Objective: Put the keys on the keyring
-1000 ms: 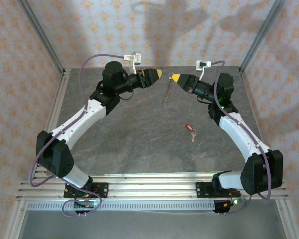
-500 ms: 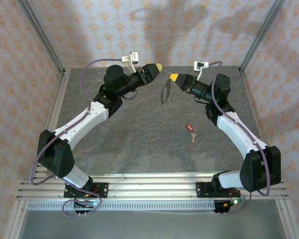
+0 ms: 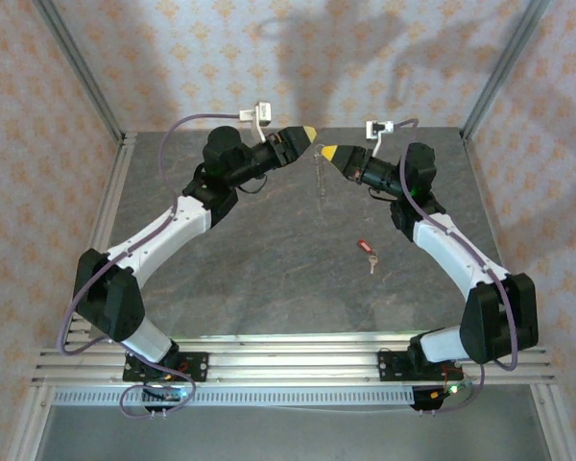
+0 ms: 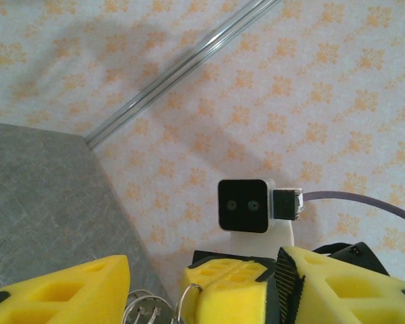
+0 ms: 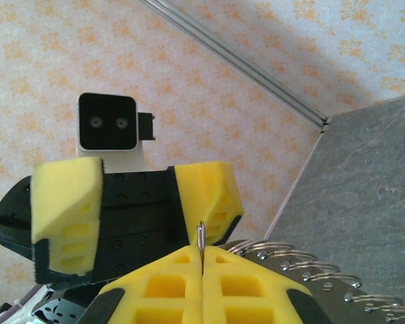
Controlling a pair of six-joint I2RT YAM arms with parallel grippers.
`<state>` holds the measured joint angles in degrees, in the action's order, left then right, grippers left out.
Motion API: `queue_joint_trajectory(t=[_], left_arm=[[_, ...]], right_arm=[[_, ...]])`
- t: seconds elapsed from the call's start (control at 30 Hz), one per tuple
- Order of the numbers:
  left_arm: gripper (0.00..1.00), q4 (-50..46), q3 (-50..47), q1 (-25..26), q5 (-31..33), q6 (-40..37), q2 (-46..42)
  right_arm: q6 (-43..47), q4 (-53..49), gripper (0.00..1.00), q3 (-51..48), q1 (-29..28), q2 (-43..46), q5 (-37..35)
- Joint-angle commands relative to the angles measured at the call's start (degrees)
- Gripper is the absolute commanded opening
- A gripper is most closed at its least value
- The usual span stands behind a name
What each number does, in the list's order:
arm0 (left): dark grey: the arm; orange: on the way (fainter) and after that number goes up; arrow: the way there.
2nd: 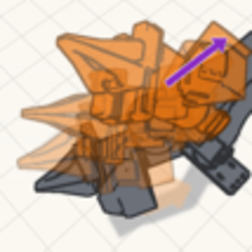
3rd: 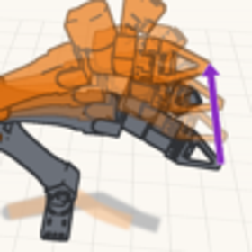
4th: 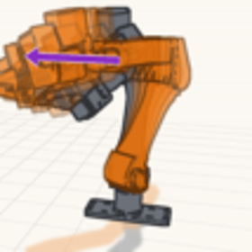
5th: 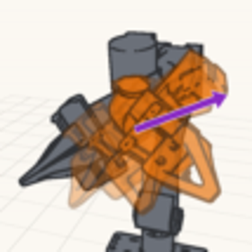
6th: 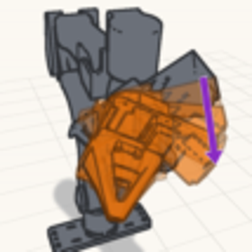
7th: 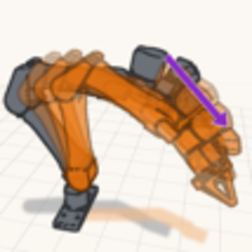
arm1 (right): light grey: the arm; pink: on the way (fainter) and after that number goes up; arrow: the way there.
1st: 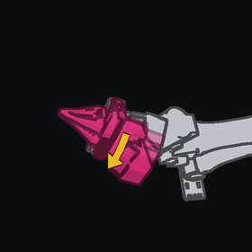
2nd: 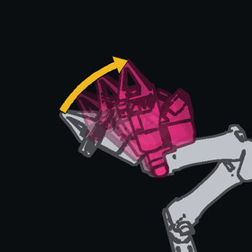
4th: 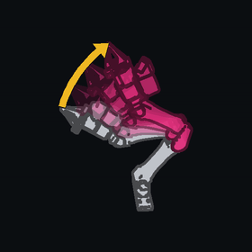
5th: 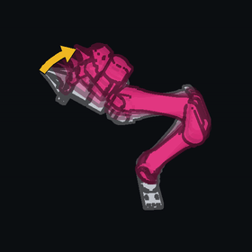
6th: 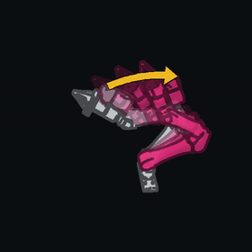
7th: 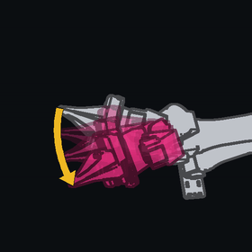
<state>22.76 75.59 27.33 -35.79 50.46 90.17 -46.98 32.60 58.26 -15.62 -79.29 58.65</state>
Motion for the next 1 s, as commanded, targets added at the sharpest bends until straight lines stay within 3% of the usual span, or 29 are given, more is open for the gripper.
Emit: queue_joint_trajectory(t=[0.0, 0.4, 0.97], left_arm=[[0.59, 1.09, 0.43, -0.63, -2.32, -1.14, 1.55], [0.44, 7.80, -2.18, -0.66, -4.08, 3.51, 2.90], [0.36, 6.62, -1.76, -0.17, -6.37, 1.89, 3.88]], right_arm=[[-0.52, 5.23, 0.00, -0.42, -0.51, 0.01, -0.19], [-0.31, 5.54, 0.00, -2.14, -0.83, 1.71, -2.20], [0.49, 5.72, 0.00, -2.10, -0.96, 1.68, -2.67]])
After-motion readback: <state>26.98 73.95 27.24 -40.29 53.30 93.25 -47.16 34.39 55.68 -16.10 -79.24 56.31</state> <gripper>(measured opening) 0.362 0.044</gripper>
